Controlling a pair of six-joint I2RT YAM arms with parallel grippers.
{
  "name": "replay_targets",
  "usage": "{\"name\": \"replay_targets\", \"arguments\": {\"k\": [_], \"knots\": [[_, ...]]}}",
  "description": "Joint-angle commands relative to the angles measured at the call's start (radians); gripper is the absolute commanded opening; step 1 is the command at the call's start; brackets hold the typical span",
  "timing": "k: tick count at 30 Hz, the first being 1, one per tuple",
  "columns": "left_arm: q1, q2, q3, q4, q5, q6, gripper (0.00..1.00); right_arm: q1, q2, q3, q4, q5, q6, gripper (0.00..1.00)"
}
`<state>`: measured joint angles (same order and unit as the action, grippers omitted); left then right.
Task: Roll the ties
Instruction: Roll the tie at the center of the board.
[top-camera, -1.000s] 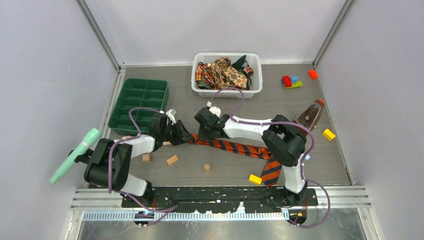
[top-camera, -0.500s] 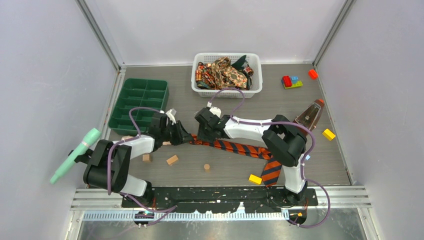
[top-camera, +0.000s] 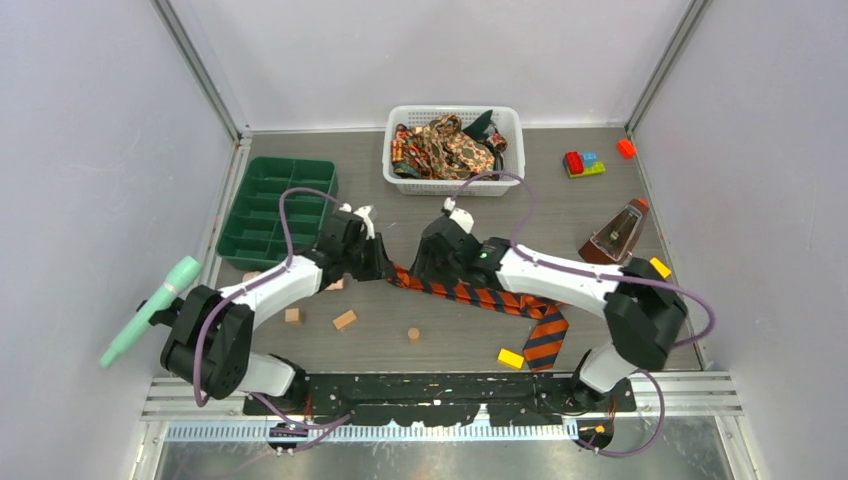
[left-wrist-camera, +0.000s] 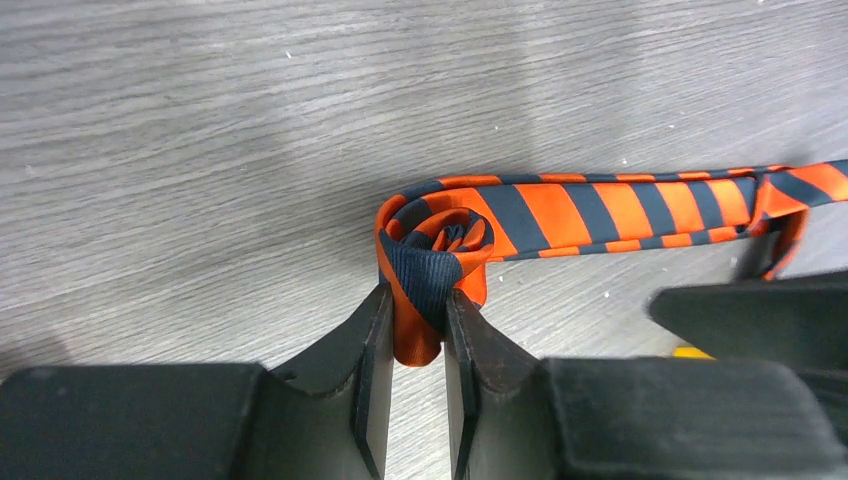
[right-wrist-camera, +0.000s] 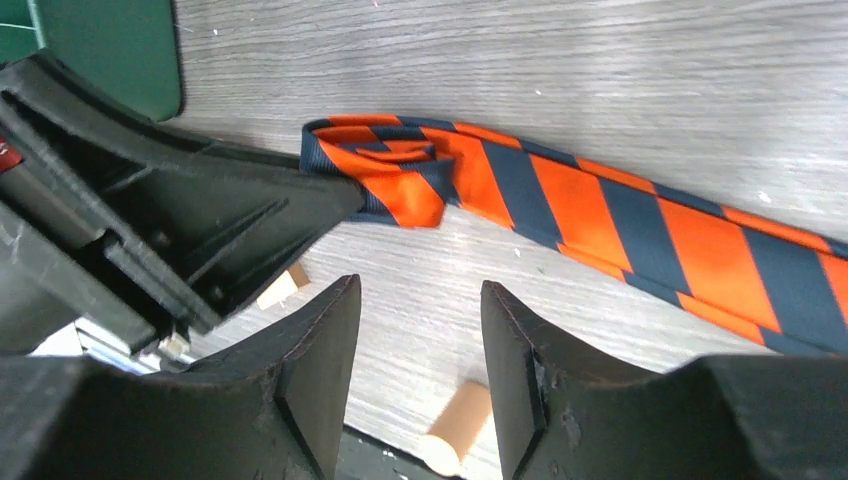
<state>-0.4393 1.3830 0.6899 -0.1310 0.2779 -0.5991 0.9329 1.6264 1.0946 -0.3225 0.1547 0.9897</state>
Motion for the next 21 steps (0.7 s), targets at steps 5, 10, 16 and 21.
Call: {"name": "replay_targets", "arguments": {"k": [5, 10, 16, 21], "knots": [[-0.082, 0.018, 0.134, -0.223, -0.296, 0.112, 0.00, -0.002, -0.296, -0.142, -0.083, 0.147, 0.022, 0.54], [-0.154, 0.071, 0.215, -0.299, -0.442, 0.140, 0.00, -0.002, -0.447, -0.177, -0.151, 0.178, 0.030, 0.54], [-0.245, 0.152, 0.311, -0.381, -0.630, 0.174, 0.00, -0.002, -0.580, -0.220, -0.206, 0.206, 0.057, 0.54], [-0.329, 0.225, 0.370, -0.433, -0.787, 0.200, 0.00, -0.002, -0.684, -0.236, -0.243, 0.238, 0.075, 0.54]]}}
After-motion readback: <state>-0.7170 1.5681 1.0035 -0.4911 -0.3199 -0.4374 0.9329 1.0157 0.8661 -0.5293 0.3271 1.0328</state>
